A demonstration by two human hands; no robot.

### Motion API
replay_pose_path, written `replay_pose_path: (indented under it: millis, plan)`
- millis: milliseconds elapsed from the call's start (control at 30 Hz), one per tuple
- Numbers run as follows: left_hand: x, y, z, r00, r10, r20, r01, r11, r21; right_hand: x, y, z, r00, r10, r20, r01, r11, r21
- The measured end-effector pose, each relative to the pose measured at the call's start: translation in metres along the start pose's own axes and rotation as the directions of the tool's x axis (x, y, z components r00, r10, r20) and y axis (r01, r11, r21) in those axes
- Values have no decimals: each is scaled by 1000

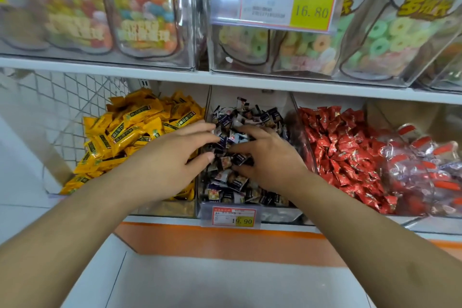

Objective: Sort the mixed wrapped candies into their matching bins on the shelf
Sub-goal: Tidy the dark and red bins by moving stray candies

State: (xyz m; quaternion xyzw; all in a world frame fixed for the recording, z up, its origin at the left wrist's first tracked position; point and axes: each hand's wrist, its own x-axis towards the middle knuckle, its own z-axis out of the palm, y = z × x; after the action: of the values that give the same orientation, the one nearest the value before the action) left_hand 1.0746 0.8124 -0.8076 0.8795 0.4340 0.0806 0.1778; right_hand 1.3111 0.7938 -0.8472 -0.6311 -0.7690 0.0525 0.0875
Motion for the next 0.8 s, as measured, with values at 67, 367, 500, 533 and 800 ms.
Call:
replay_pose_path:
  millis: [67,367,500,533,800]
  plan:
    - [1,0,-1,1000,9,11,-9,1000,-2,-2,0,-6,999,36,-8,-37,999,-12]
    - [-1,1,-8,999,20,48,-21,1000,2,-8,-23,-37,997,-46,60,52,994,-101]
    - [-1,-1,-6,998,26,53,-26,1000,11,-6,-30,-11,930,-284,234,275,959,69]
    - [-2,-2,-6,998,26,57,-26,1000,9,-5,-26,-6,919,-289,268,282,957,64]
    - [-1,-2,-6,998,31,51,-32,999,24,-8,-1,-16,932,-233,277,274,955,-119]
